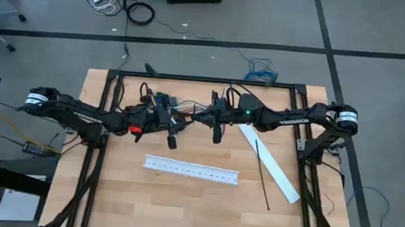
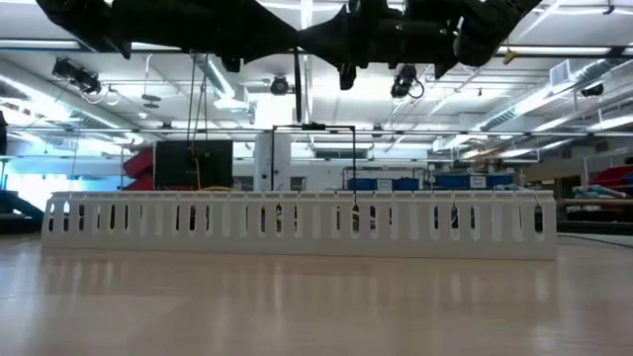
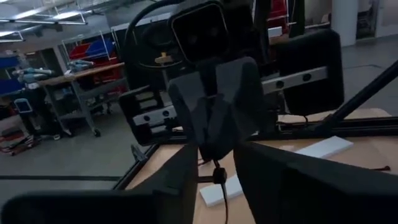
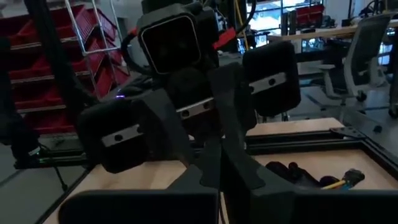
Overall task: Ziptie cables
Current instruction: Wrap the cable wires with the black zip tie
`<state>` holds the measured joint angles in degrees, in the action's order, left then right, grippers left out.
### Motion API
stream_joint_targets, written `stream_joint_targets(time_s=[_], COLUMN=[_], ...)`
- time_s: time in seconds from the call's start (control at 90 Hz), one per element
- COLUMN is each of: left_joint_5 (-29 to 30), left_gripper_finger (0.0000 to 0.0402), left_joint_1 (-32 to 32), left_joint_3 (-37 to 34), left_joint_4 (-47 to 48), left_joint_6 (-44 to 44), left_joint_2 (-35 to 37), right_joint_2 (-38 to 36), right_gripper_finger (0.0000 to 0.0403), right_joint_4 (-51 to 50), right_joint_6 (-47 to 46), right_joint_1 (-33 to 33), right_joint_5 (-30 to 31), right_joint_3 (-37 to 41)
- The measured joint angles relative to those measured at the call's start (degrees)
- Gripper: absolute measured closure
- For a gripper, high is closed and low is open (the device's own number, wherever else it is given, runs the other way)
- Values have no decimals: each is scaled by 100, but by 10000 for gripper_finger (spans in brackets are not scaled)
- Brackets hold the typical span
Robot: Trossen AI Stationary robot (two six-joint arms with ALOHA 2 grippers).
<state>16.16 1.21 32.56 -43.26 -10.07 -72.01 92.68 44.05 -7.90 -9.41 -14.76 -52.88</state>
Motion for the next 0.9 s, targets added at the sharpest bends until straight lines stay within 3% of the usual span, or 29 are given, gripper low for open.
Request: stream_joint_targets(time_s=[0.578, 0.9], left_joint_5=[-146, -139], left_gripper_finger=[314, 370], left_joint_1=[2, 0], left_joint_3=[0, 0], left_joint_4=[-18, -49], left_joint_6=[133, 121], left_joint_2=[0, -2], right_joint_2=[0, 0], right_gripper_finger=[403, 403], right_joint_4=[228, 282], right_joint_6=[0, -4], right_joint_1=[81, 81], right_joint_5=[-4, -30], right_joint_3=[0, 0])
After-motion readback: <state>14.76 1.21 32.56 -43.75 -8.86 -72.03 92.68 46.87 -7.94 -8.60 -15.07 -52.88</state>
